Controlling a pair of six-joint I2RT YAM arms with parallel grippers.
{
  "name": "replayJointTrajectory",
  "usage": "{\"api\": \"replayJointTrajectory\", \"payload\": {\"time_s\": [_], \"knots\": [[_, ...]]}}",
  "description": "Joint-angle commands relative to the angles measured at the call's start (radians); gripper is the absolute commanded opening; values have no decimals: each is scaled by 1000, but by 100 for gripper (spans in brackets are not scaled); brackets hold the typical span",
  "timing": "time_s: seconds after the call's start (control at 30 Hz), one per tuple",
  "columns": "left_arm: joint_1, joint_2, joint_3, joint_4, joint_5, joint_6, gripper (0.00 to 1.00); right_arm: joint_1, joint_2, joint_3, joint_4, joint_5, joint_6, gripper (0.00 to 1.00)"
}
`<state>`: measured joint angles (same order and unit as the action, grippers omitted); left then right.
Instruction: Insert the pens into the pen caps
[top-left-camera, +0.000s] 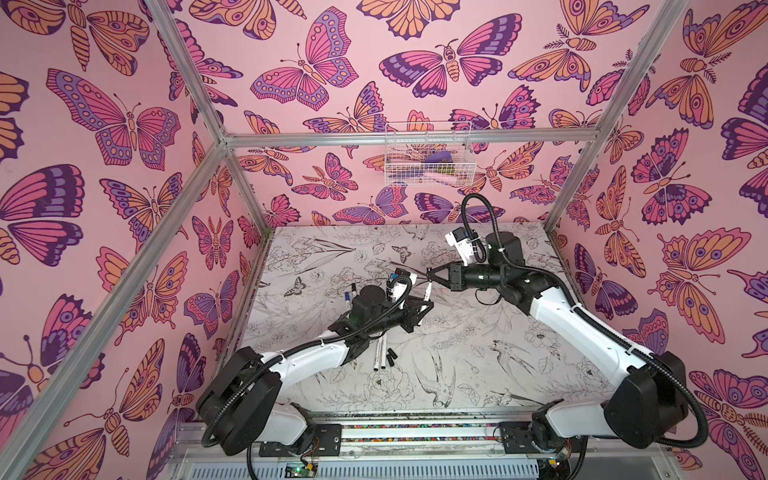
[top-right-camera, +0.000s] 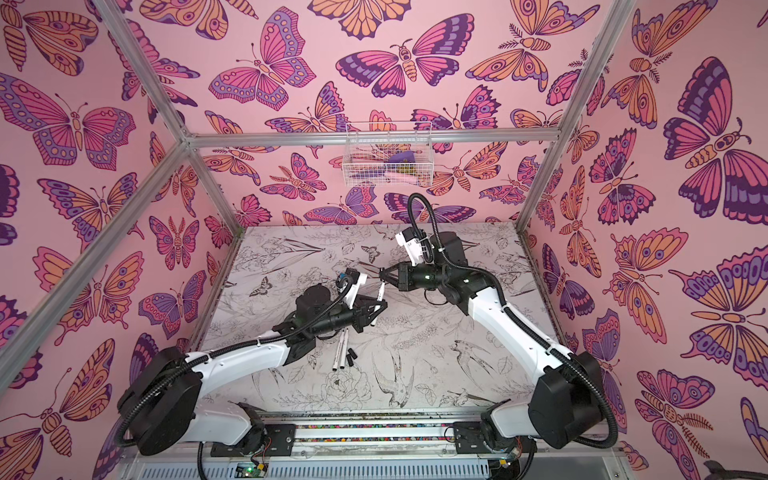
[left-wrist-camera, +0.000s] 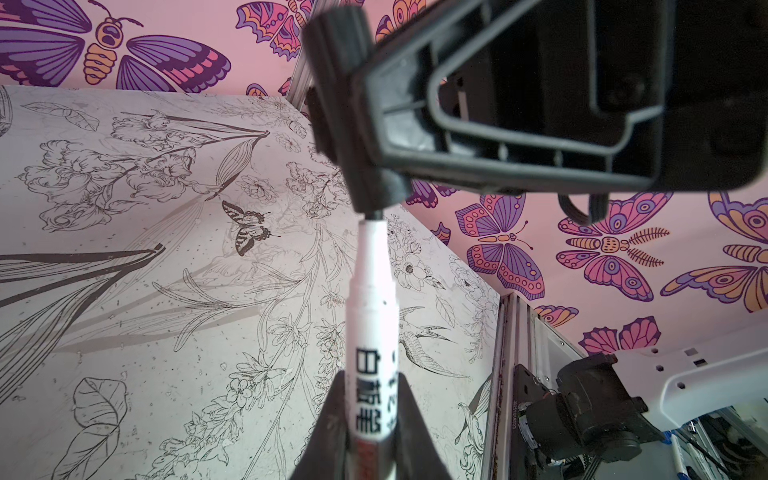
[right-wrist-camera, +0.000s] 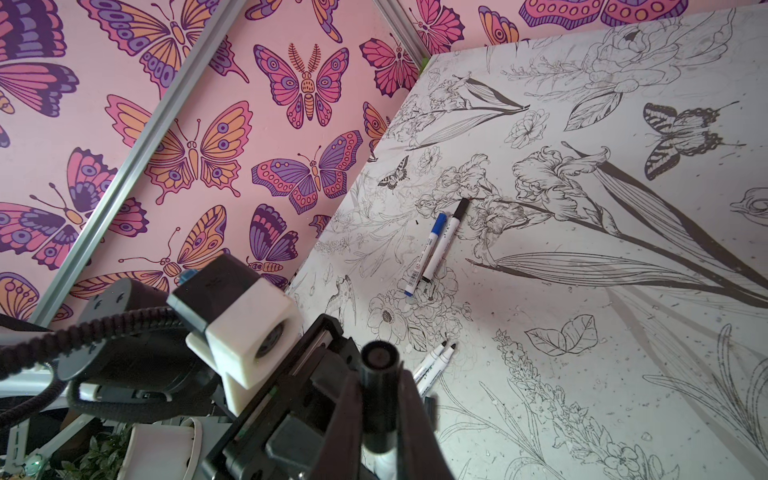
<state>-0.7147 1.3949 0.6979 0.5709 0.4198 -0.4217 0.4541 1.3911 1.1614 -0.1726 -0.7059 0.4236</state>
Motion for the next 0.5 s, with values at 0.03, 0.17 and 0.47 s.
{"api": "replayJointTrajectory", "payload": {"time_s": [0.03, 0.17, 0.47], "knots": [[4, -26, -6, 51, -19, 12, 0, 8, -17, 0, -62, 18, -37, 0], [4, -23, -5, 50, -19, 11, 0, 8, -14, 8, -69, 22, -43, 0], [4, -13, -3, 60, -27, 7, 0, 11, -28, -14, -48, 2, -31, 0]]}}
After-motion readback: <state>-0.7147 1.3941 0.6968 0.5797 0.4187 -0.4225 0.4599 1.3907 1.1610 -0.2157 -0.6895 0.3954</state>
